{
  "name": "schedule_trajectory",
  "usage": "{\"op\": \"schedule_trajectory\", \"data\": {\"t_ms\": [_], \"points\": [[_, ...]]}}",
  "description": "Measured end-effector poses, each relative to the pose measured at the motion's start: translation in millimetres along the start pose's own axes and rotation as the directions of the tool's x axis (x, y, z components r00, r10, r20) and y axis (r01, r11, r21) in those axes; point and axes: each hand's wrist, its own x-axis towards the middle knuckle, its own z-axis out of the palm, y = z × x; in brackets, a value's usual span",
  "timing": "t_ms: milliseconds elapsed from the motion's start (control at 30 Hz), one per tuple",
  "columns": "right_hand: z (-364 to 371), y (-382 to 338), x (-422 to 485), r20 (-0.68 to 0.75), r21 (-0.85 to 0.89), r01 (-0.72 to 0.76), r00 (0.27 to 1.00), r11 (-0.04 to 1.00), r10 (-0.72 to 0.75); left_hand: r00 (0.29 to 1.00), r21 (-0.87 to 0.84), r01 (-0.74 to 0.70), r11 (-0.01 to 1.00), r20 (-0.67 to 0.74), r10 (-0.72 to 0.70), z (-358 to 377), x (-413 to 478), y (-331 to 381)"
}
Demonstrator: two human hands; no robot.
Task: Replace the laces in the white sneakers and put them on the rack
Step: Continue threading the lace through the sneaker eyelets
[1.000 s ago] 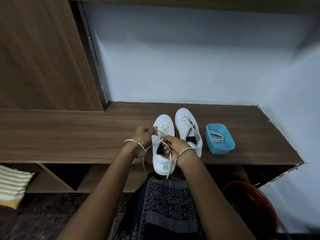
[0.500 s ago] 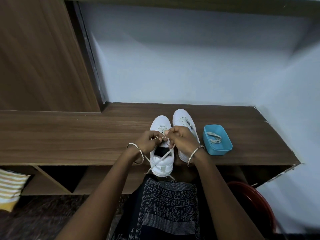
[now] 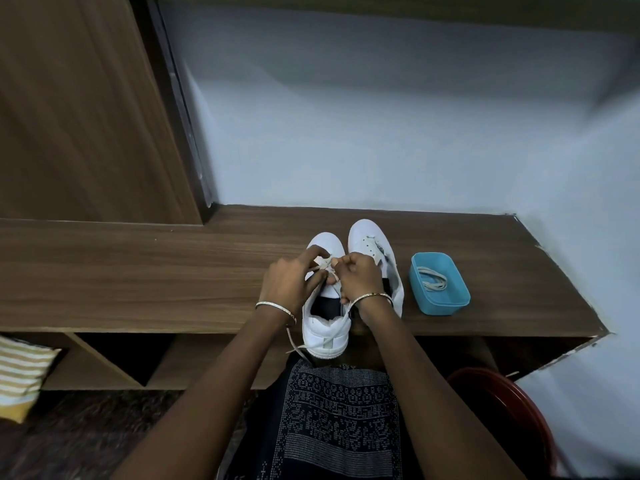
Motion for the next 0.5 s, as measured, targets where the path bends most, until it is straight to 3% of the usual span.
{"op": "schedule_trajectory", "data": {"t_ms": [100, 233, 333, 433, 500], "points": [[2.5, -1.8, 0.4, -0.004, 0.06, -0.041, 0.999, 0.997, 0.042, 0.996, 0.128, -0.062, 0.99, -0.057, 0.069, -4.8, -4.6, 6.9], [-0.6, -3.4, 0.8, -0.086, 0.147, -0.014, 0.996, 0.989, 0.027, 0.998, 0.21, -0.018, 0.977, 0.068, 0.004, -5.9, -3.0, 8.5], [-6.7, -1.3, 2.8, -0.167, 0.097, 0.116, 0.981, 0.989, -0.099, 0.993, 0.028, 0.077, 0.997, 0.084, -0.079, -0.1, 3.1, 2.8], [-17.2, 1.1, 5.6, -0.251, -0.052, 0.24, 0.937, 0.969, -0.245, 0.965, -0.229, 0.166, 0.959, 0.237, -0.111, 4.2, 7.8, -1.5], [-25.0, 5.8, 5.8, -0.308, -0.207, 0.303, 0.882, 0.93, -0.356, 0.935, -0.276, 0.215, 0.937, 0.334, -0.116, 3.9, 11.3, -0.8]]}}
